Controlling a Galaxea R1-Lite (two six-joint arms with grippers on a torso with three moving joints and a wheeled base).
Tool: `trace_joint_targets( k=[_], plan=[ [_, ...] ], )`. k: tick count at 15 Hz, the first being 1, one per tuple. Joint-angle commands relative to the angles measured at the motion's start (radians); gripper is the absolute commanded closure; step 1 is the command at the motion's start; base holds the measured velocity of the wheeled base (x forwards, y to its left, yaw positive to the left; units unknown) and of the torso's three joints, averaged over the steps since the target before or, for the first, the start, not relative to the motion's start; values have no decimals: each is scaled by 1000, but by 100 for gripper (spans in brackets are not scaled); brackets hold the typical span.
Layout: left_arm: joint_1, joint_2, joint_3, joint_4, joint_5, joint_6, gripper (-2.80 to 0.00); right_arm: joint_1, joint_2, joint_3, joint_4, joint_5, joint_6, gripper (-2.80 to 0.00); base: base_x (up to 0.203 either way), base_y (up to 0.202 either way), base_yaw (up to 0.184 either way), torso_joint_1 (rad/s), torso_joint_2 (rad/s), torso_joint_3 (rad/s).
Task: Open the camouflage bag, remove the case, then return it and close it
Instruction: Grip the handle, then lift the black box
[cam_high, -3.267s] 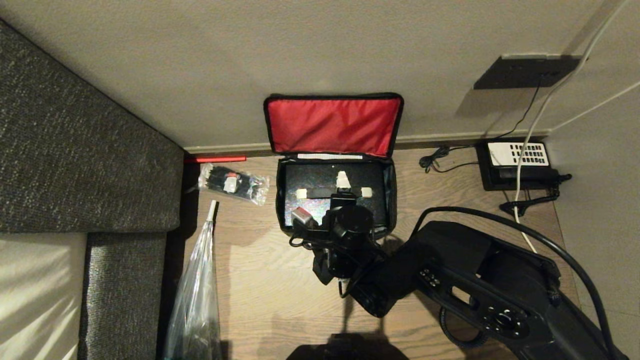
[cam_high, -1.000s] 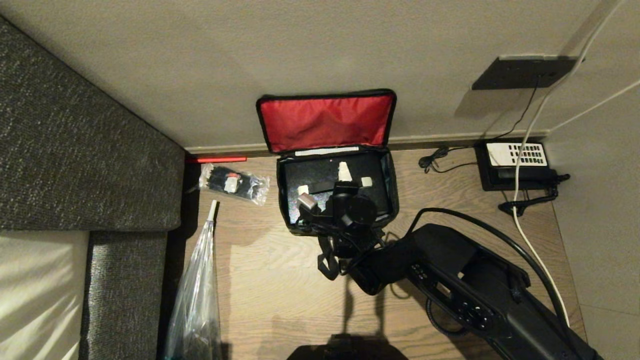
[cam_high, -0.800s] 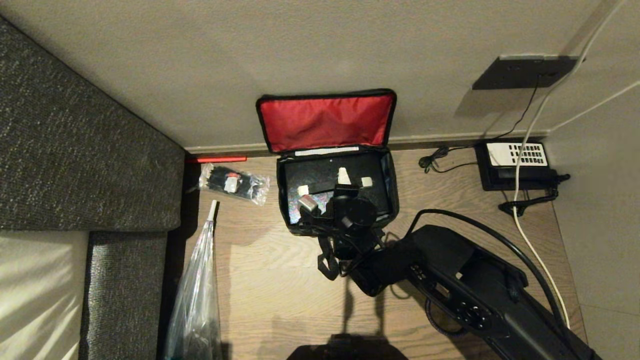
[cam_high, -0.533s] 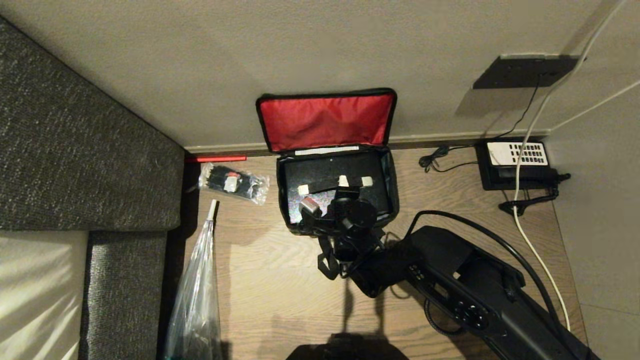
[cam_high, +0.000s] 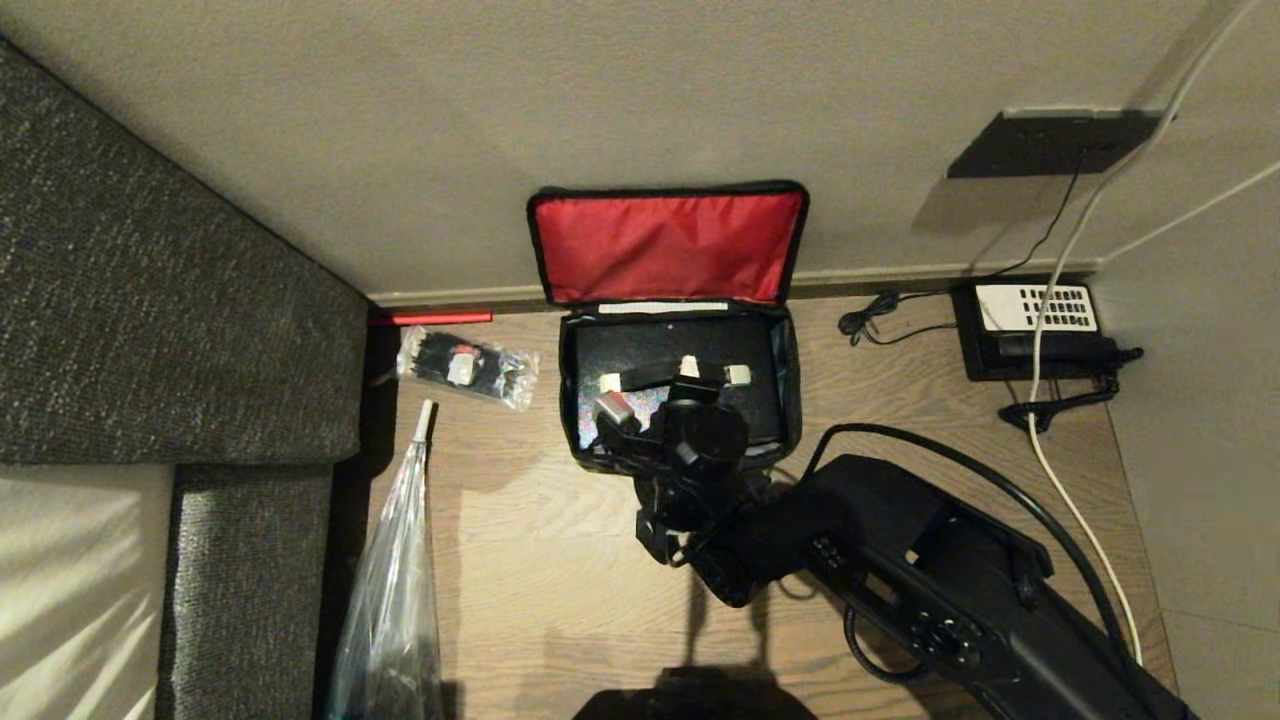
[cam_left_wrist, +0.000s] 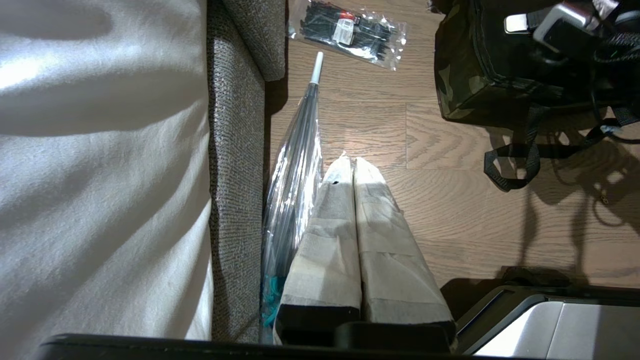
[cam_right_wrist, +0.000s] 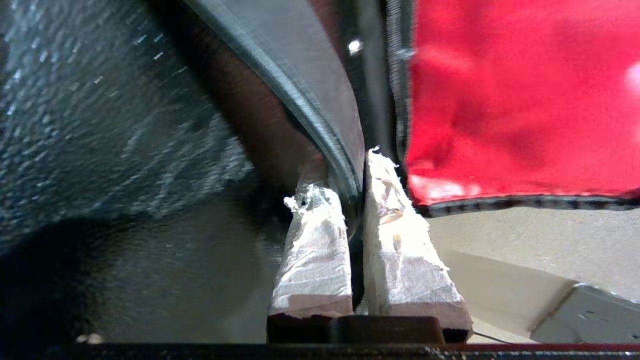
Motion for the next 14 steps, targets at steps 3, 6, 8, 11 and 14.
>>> trace_joint_targets(
  k=[3, 6, 8, 11, 14],
  plan=[
    [0, 3, 2, 0, 0, -1, 0, 30, -58, 9, -39, 1, -22, 0, 0, 0, 0, 0, 0, 0],
    [0, 3, 2, 0, 1, -1, 0, 38, -79, 26, -52, 2, -34, 0, 0, 0, 0, 0, 0, 0],
    [0, 3, 2, 0, 1, -1, 0, 51, -98, 43, -55, 0, -43, 0, 0, 0, 0, 0, 0, 0],
    [0, 3, 2, 0, 0, -1, 0, 66, -127, 85, -53, -41, -43, 0, 0, 0, 0, 0, 0, 0],
    [0, 3, 2, 0, 0, -1, 0, 76, -143, 92, -55, -41, -41, 0, 0, 0, 0, 0, 0, 0]
  ],
)
